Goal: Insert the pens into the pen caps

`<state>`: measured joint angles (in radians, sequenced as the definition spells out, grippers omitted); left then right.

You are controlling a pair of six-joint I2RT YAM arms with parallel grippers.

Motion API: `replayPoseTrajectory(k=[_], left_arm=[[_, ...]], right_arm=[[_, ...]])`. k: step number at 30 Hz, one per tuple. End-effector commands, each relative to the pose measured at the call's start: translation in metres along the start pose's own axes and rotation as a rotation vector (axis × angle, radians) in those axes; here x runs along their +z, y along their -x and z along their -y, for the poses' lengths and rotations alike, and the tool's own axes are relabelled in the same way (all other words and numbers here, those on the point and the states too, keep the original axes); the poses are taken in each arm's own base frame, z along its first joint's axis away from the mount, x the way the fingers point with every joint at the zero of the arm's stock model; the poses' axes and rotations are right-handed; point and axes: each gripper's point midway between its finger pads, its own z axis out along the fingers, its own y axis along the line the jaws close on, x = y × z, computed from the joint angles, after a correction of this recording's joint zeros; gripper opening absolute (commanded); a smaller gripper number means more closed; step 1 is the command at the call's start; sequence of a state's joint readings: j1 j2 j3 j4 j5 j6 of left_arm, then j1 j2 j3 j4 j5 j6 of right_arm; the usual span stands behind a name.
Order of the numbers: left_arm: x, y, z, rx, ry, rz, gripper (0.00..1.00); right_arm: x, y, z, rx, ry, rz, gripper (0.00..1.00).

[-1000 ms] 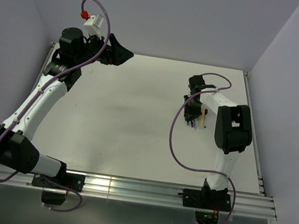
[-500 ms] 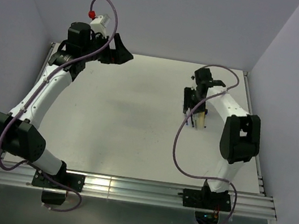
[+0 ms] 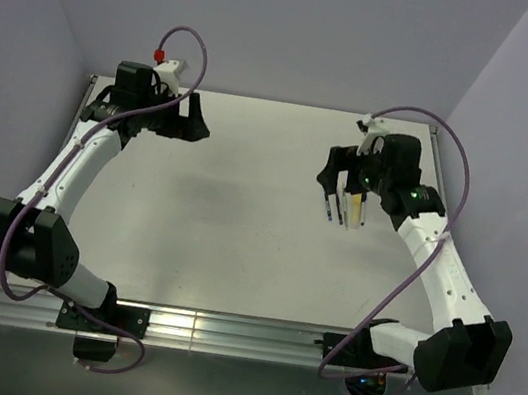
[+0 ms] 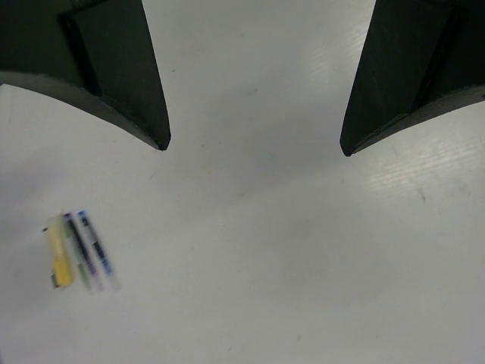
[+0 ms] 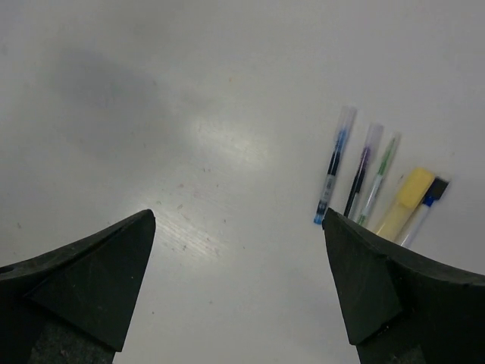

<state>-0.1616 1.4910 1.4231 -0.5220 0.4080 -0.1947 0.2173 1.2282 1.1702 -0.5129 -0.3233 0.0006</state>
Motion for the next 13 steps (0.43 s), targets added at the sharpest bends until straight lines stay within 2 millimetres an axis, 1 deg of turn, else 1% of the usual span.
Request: replayPoseTrajectory(k=[1,2,3,4,6,7,10,12,13], left_arm=[[-0.019,-0.035,-0.016,0.111,0.067,-0.028,0.99],[-0.021,-0.039,-0.019,0.116,0.083,-0.021,0.99],[-0.029,-0.041,-0.017,0.127,0.088,-0.009,0.99],[-0.03,-0.053,-0.02,0.128,0.093,-0.033,0.99],[-0.037,-0.06,-0.023,0.132,0.12,-0.039,0.99],[-0.038,-0.066,-0.025,0.132,0.124,-0.049,1.0],[-0.043,-0.065,-0.027,0.101,0.159,-0.032,0.99],[-0.043,-0.064,-0.026,0.103,0.151,-0.037,1.0],[-0.042,-0.057,-0.027,0.112,0.16,-0.016,0.99]], right_arm=[[0.015,-0.043,-0.003,-0.04,0.067,-0.032,1.0],[0.014,-0.049,-0.002,-0.046,0.063,-0.029,1.0],[0.008,-0.047,-0.003,-0.073,0.063,0.009,1.0],[0.008,-0.06,-0.003,-0.074,0.064,-0.005,1.0],[0.003,-0.067,-0.006,-0.092,0.078,0.003,1.0],[0.002,-0.069,-0.007,-0.093,0.084,0.002,1.0],[0.0,-0.074,-0.012,-0.089,0.107,-0.001,1.0],[-0.002,-0.072,-0.013,-0.093,0.11,0.007,1.0],[-0.003,-0.066,-0.013,-0.104,0.109,0.019,1.0]])
